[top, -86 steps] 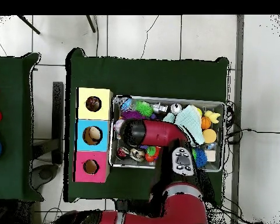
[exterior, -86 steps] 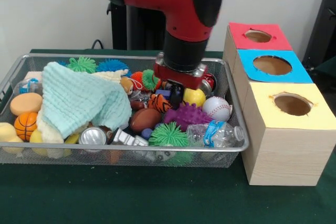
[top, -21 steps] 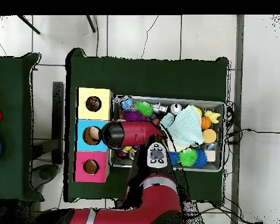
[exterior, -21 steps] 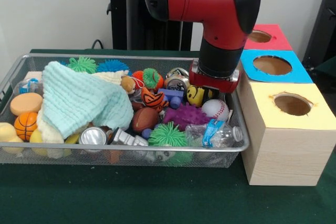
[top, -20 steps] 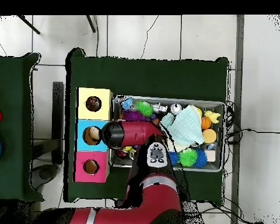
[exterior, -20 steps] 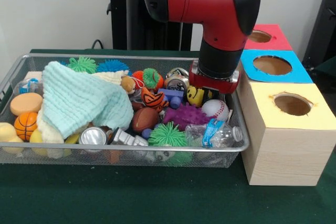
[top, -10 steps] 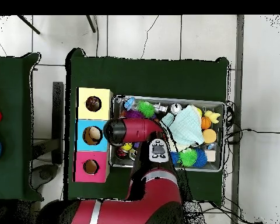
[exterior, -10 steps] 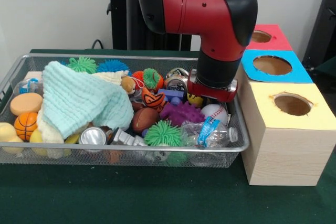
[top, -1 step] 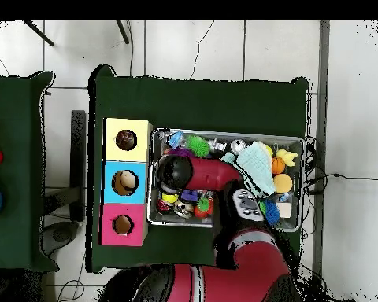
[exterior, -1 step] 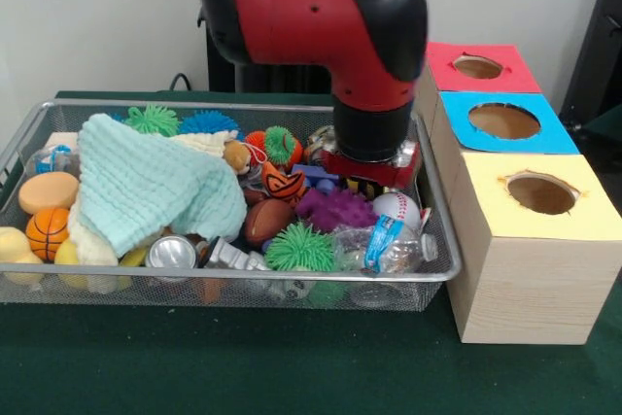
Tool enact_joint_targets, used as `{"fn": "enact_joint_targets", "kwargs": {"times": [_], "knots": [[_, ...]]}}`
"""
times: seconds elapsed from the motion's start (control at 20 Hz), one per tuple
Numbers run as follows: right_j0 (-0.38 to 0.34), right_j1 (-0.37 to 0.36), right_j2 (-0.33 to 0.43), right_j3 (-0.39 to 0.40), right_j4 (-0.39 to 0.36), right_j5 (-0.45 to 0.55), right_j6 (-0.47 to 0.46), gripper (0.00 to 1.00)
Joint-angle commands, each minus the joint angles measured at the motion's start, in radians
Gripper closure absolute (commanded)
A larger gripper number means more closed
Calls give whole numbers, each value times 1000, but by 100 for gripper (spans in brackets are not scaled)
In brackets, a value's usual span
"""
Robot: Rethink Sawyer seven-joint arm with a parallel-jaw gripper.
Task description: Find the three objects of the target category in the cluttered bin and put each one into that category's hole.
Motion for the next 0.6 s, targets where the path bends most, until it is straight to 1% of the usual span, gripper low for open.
{"fn": "enact_joint_targets", "kwargs": {"times": [0.05, 0.15, 0.3, 0.4, 0.6], "knots": [[-269, -48, 182, -48, -97, 77, -347, 100], [-319, -32, 215, -88, -131, 129, -409, 100], [-371, -13, 251, -126, -184, 161, -451, 100], [-382, 4, 265, -142, -208, 160, -446, 100], [-383, 10, 281, -114, -227, 113, -383, 100]]}}
